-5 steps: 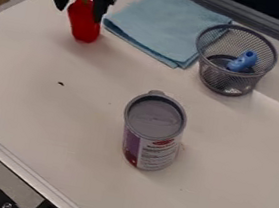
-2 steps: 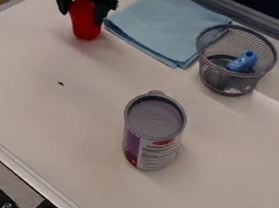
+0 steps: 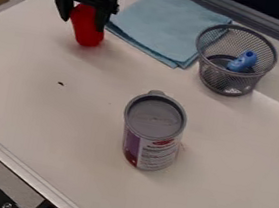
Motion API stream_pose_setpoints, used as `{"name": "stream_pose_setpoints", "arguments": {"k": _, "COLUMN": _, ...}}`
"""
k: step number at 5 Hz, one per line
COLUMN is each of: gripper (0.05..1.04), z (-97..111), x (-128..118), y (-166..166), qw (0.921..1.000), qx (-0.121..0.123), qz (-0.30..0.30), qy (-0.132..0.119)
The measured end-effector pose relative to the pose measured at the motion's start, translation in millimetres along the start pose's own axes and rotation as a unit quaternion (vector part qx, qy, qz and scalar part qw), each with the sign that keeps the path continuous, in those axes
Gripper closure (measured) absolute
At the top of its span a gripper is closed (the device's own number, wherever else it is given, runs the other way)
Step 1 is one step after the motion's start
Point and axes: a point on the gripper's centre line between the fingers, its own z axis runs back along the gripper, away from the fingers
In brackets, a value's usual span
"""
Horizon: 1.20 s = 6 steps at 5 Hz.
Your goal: Moved the red bell pepper tot he bottom of the can
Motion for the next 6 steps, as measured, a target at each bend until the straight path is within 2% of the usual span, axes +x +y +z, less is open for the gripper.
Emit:
{"name": "stream_pose_setpoints", "arguments": {"k": 1, "gripper": 0.216, "z": 16.3, "x": -13.4, "y": -4.0, "qw": 0.9993, "qx": -0.021, "qz": -0.03, "qy": 0.008}}
{"name": "stream_pose_setpoints", "arguments": {"k": 2, "gripper": 0.216, "z": 19.7, "x": -38.6, "y": -9.5, "qw": 0.9955, "qx": -0.034, "qz": -0.085, "qy": 0.026}}
{"name": "stream_pose_setpoints", "arguments": {"k": 3, "gripper": 0.216, "z": 26.3, "x": -67.6, "y": -12.5, "qw": 0.9878, "qx": -0.043, "qz": -0.147, "qy": 0.028}}
{"name": "stream_pose_setpoints", "arguments": {"k": 4, "gripper": 0.216, "z": 29.2, "x": -101.3, "y": -17.1, "qw": 0.9743, "qx": -0.06, "qz": -0.214, "qy": 0.038}}
{"name": "stream_pose_setpoints", "arguments": {"k": 5, "gripper": 0.216, "z": 36.3, "x": -132.3, "y": -26.1, "qw": 0.9529, "qx": -0.089, "qz": -0.288, "qy": 0.03}}
{"name": "stream_pose_setpoints", "arguments": {"k": 6, "gripper": 0.216, "z": 43.5, "x": -155.6, "y": -34.1, "qw": 0.9322, "qx": -0.111, "qz": -0.342, "qy": 0.041}}
